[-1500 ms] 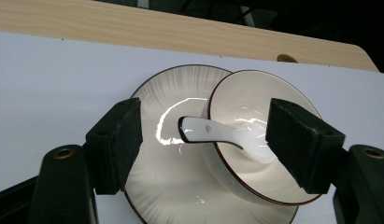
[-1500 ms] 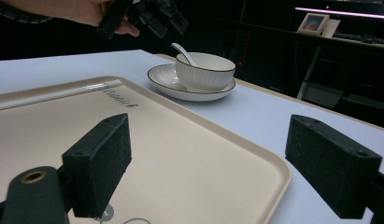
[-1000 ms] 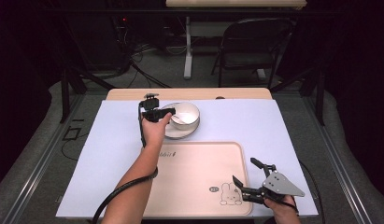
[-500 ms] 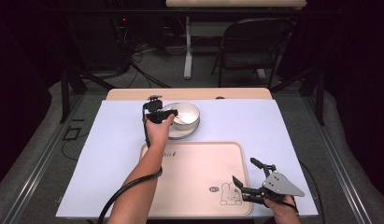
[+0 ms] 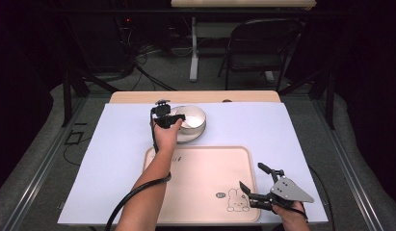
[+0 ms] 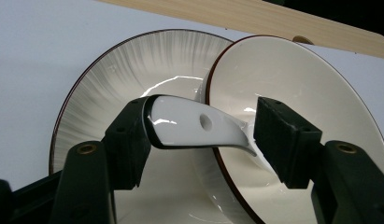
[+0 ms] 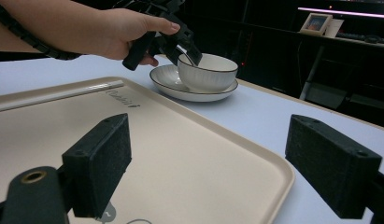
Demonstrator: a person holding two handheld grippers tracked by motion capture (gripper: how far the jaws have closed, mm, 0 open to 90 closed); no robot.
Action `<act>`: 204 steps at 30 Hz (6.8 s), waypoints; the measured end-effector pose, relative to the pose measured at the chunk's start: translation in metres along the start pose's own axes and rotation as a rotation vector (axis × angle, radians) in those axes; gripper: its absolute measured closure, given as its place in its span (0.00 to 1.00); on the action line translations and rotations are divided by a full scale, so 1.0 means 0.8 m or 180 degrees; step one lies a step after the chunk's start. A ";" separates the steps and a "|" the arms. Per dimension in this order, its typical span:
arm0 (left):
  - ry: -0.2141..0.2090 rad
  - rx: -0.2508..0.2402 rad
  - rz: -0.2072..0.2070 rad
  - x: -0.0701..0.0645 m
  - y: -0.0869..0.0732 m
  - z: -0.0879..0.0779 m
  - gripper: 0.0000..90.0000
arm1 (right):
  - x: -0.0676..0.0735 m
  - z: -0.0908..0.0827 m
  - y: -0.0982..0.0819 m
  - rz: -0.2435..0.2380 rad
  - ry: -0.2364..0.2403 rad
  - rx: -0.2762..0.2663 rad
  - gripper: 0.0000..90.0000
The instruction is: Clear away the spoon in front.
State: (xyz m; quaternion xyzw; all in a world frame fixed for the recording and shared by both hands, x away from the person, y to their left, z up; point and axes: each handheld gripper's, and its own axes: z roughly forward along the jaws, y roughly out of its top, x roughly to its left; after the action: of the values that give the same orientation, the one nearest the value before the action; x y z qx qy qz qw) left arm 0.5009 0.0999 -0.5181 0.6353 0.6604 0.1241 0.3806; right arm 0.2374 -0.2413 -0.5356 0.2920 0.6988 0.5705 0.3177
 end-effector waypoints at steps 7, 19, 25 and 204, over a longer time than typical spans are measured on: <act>-0.0004 -0.0037 -0.0039 0.002 -0.001 0.002 0.43 | 0.001 0.000 0.000 0.0006 0.0008 0.0008 0.15; -0.0082 -0.0163 -0.0047 -0.002 -0.002 -0.001 0.65 | 0.001 0.000 0.000 -0.0002 0.0010 0.0006 0.16; -0.0051 -0.0273 0.0002 0.001 -0.001 -0.006 0.70 | 0.001 0.000 0.000 -0.0010 0.0019 0.0008 0.16; -0.0758 0.0685 0.0949 0.069 -0.133 -0.244 0.94 | 0.003 0.003 -0.001 -0.0018 -0.0010 0.0073 0.15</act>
State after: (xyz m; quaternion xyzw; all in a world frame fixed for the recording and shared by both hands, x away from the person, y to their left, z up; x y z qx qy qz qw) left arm 0.2983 0.1966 -0.4737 0.7730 0.5190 0.0319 0.3634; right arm 0.2376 -0.2386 -0.5372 0.2945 0.7056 0.5611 0.3171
